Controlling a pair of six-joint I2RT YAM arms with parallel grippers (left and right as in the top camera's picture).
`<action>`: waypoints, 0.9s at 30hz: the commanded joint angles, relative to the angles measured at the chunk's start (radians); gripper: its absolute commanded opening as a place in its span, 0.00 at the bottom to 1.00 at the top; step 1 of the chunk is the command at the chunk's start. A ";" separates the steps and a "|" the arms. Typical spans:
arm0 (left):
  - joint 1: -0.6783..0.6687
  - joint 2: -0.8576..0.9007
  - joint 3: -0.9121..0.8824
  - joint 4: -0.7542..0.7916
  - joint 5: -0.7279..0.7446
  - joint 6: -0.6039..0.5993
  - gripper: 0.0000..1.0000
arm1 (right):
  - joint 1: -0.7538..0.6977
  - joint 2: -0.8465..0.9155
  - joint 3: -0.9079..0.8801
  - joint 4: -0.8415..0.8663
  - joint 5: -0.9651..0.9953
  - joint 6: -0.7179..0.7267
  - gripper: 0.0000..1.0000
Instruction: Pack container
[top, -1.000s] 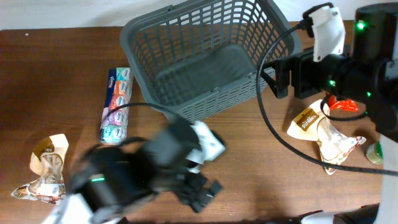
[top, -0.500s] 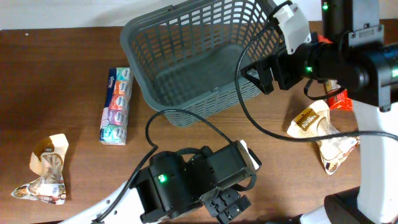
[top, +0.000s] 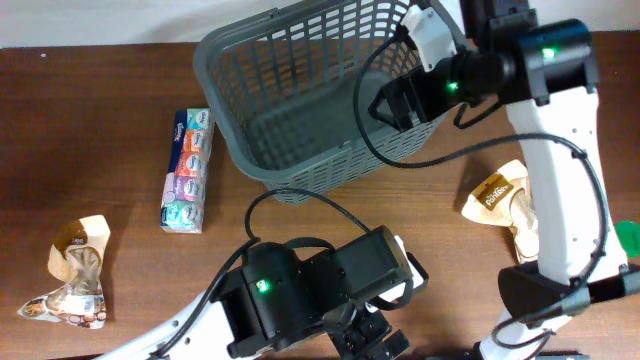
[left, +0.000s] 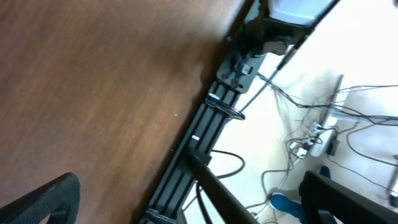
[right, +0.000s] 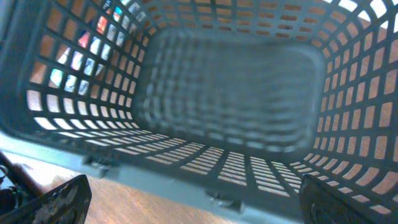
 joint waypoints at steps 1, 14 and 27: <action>-0.005 0.006 0.026 0.002 0.026 -0.013 0.89 | 0.008 0.026 0.014 0.019 0.038 -0.011 0.99; -0.005 0.008 0.021 -0.028 -0.434 -0.514 0.02 | 0.007 0.040 0.013 0.126 0.204 0.068 0.04; -0.006 0.072 0.021 -0.029 -0.626 -0.719 0.02 | -0.013 0.044 0.010 0.149 0.434 0.211 0.04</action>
